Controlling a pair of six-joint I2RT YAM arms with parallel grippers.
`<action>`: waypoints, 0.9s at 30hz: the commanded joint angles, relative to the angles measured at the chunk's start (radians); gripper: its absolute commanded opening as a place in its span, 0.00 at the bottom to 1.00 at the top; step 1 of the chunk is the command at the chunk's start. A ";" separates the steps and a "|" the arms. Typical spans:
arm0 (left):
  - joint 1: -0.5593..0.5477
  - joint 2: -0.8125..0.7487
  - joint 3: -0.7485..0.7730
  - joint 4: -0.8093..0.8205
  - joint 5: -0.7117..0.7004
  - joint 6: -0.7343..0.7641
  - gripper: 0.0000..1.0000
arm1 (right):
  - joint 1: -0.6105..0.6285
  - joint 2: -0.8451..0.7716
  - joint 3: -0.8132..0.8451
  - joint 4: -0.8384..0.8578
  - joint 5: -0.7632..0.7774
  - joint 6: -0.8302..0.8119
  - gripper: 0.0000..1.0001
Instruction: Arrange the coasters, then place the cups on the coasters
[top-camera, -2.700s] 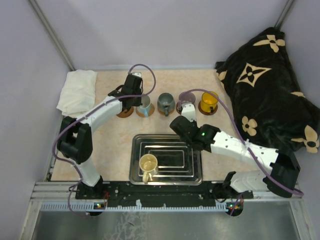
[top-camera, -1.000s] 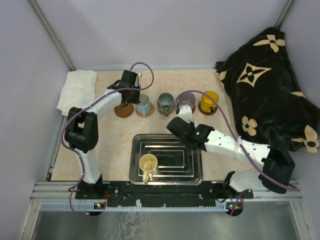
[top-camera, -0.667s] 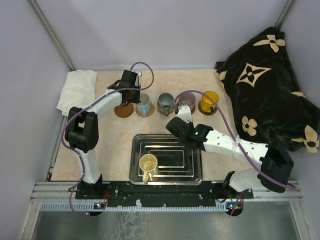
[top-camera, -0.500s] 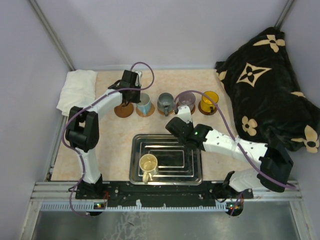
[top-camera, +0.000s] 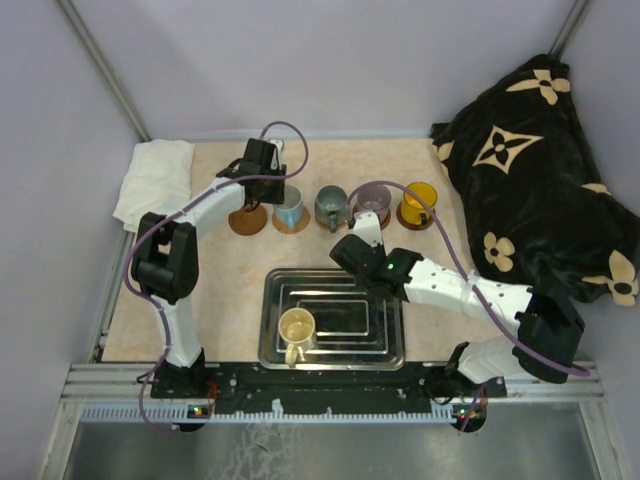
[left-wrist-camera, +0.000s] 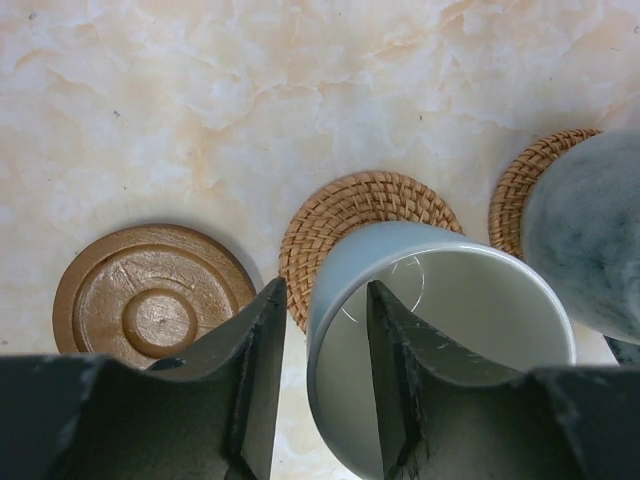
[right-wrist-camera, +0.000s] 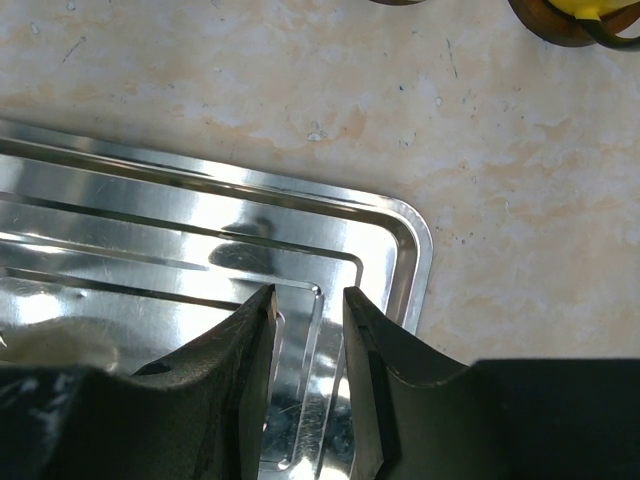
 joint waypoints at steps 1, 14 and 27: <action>0.000 0.003 0.029 0.024 -0.010 0.000 0.47 | 0.010 0.005 0.021 0.029 0.013 0.003 0.34; 0.000 -0.018 0.031 0.027 -0.011 0.005 0.50 | 0.009 0.005 0.014 0.029 0.011 0.010 0.34; 0.000 -0.018 0.035 0.039 0.012 0.025 0.44 | 0.009 0.010 0.009 0.029 0.012 0.015 0.34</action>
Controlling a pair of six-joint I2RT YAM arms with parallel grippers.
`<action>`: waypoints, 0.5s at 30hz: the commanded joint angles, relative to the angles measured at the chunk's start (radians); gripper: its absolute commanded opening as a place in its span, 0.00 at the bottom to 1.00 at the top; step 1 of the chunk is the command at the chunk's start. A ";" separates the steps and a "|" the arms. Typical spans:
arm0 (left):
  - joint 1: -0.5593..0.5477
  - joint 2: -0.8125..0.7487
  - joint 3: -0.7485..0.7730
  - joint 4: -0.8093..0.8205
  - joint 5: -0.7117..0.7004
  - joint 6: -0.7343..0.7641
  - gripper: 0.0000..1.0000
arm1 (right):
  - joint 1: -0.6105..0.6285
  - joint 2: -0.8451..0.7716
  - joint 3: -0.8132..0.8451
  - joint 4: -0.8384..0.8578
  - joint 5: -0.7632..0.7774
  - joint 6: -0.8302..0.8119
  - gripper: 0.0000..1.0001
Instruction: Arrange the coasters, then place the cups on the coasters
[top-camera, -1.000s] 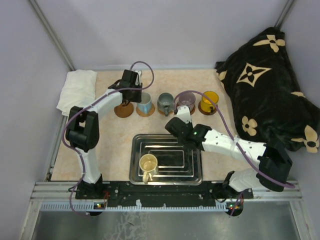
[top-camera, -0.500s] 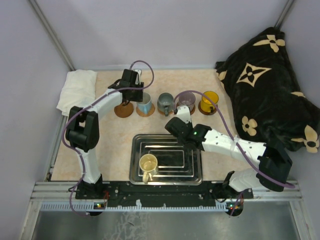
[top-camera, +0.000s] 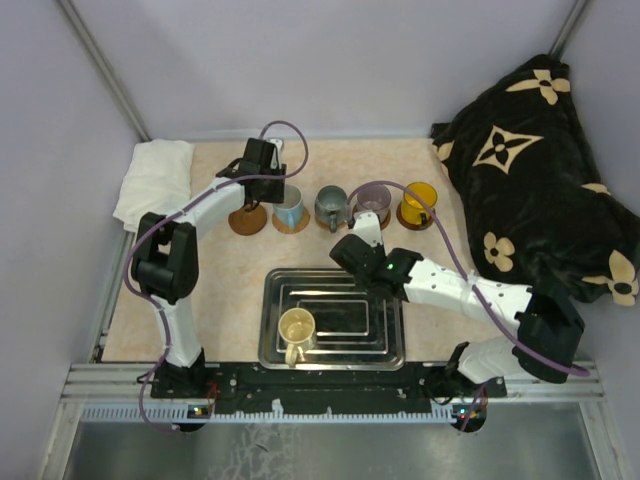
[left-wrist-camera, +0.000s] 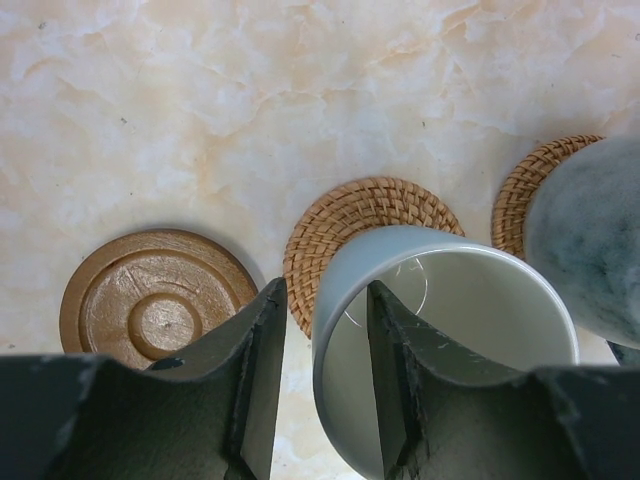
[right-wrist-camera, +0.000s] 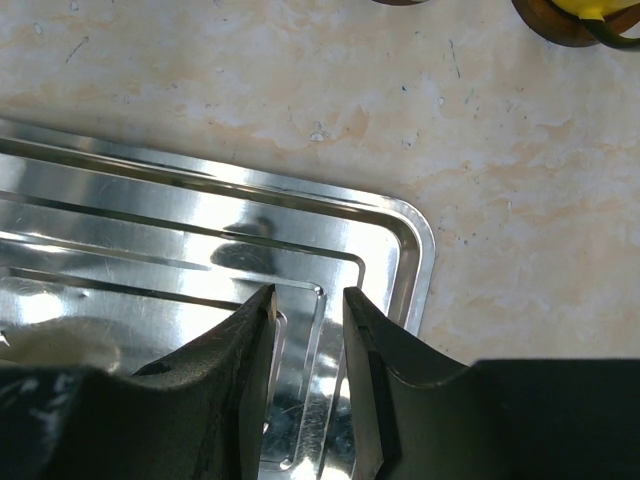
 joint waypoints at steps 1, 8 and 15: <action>0.000 -0.015 0.034 0.031 0.023 0.025 0.44 | 0.009 0.011 0.009 0.025 0.019 0.015 0.34; 0.001 -0.005 0.034 0.040 0.046 0.050 0.43 | 0.009 0.026 0.012 0.022 0.018 0.015 0.34; 0.000 0.009 0.041 0.047 0.077 0.082 0.42 | 0.010 0.036 0.016 0.022 0.019 0.017 0.34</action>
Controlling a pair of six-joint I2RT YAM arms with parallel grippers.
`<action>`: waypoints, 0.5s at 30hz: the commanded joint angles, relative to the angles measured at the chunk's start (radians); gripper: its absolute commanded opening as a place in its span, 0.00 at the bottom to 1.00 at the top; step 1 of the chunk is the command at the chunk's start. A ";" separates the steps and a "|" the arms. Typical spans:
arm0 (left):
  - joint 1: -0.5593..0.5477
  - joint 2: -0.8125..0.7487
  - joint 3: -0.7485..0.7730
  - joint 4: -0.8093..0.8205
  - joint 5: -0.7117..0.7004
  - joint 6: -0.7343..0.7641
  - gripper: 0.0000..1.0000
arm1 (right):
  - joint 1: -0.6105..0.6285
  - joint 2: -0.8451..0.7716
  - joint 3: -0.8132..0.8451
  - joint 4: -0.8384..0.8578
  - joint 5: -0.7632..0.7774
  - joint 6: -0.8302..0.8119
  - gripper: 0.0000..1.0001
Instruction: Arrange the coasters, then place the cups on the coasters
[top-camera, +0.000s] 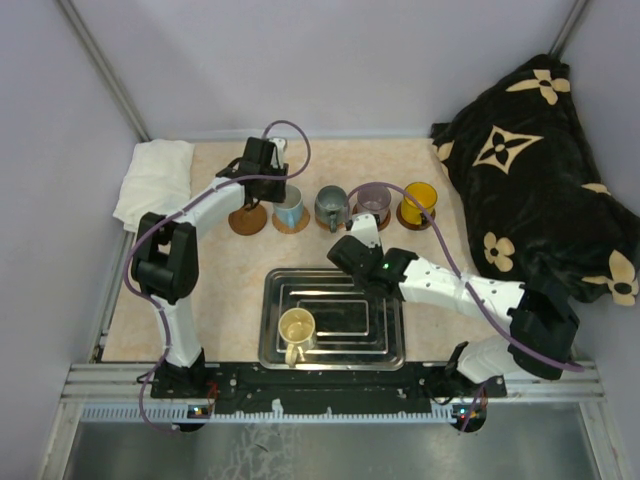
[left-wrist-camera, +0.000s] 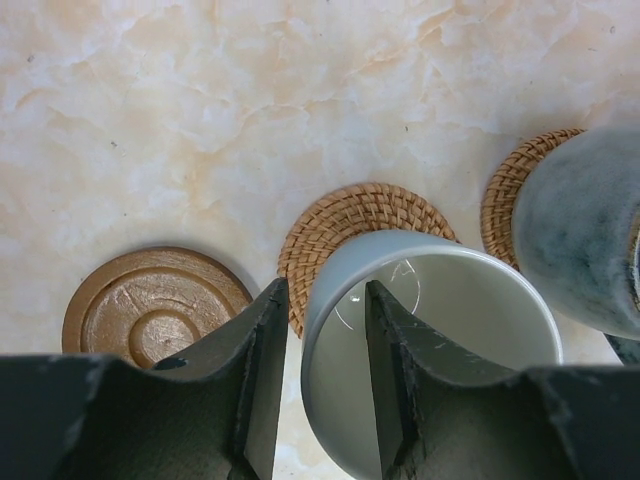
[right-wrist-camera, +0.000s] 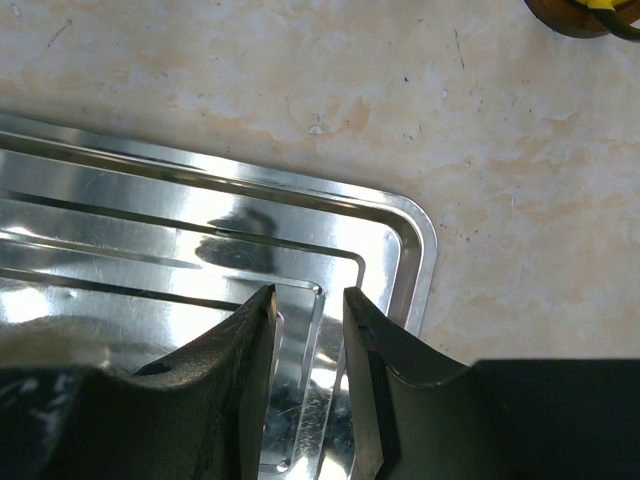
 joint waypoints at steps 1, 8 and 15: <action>0.001 0.012 0.044 0.025 0.036 0.041 0.42 | 0.009 0.004 0.017 0.022 0.019 0.016 0.34; 0.002 0.034 0.064 0.019 0.056 0.059 0.42 | 0.009 0.009 0.015 0.021 0.021 0.014 0.34; 0.001 0.047 0.070 0.025 0.080 0.058 0.35 | 0.010 0.011 0.016 0.019 0.021 0.013 0.34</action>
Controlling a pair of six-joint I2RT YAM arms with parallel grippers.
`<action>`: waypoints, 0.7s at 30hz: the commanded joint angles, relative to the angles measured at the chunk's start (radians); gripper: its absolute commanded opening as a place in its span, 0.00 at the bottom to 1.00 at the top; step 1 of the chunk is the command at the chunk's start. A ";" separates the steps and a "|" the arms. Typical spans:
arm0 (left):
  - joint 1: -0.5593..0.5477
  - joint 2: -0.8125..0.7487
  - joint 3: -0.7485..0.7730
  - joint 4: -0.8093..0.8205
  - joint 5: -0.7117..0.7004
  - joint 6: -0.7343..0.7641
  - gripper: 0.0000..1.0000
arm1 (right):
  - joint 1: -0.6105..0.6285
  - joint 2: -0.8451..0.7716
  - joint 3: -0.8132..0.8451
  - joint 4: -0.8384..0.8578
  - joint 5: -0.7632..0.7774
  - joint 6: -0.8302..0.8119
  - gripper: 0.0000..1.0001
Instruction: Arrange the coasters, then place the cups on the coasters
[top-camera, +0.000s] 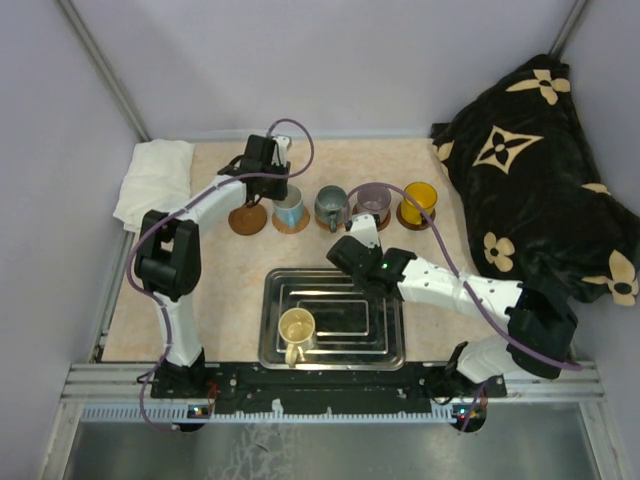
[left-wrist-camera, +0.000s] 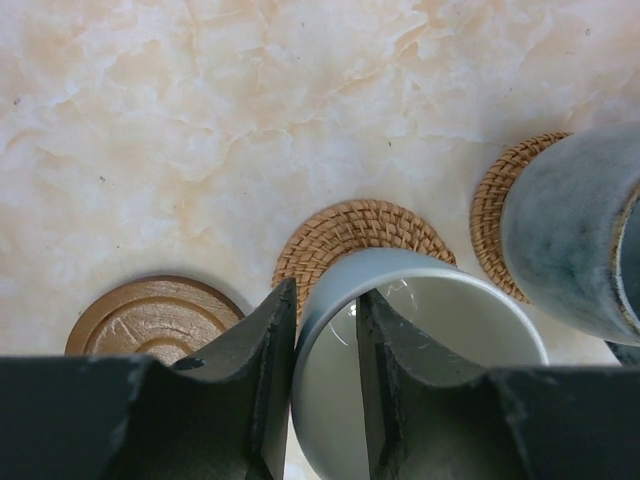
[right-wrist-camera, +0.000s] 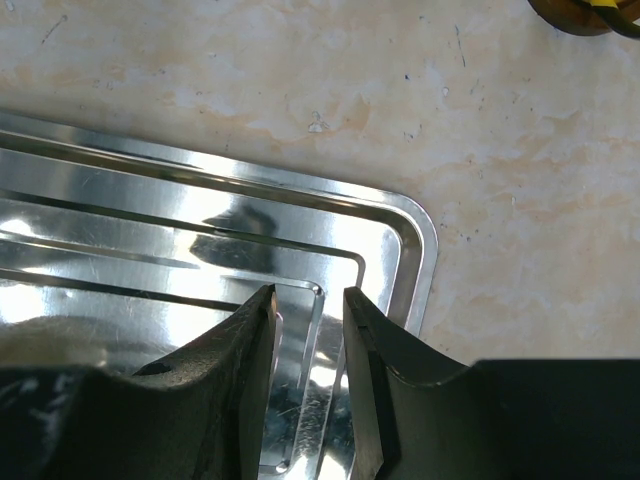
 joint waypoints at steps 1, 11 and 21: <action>0.002 0.020 0.034 0.018 0.038 0.016 0.33 | 0.010 0.002 0.017 0.019 0.022 0.013 0.34; 0.002 0.044 0.066 0.007 0.055 0.034 0.33 | 0.009 0.013 0.019 0.017 0.023 0.011 0.34; 0.009 0.007 0.049 0.008 -0.002 0.028 0.60 | 0.009 0.014 0.015 0.021 0.019 0.014 0.34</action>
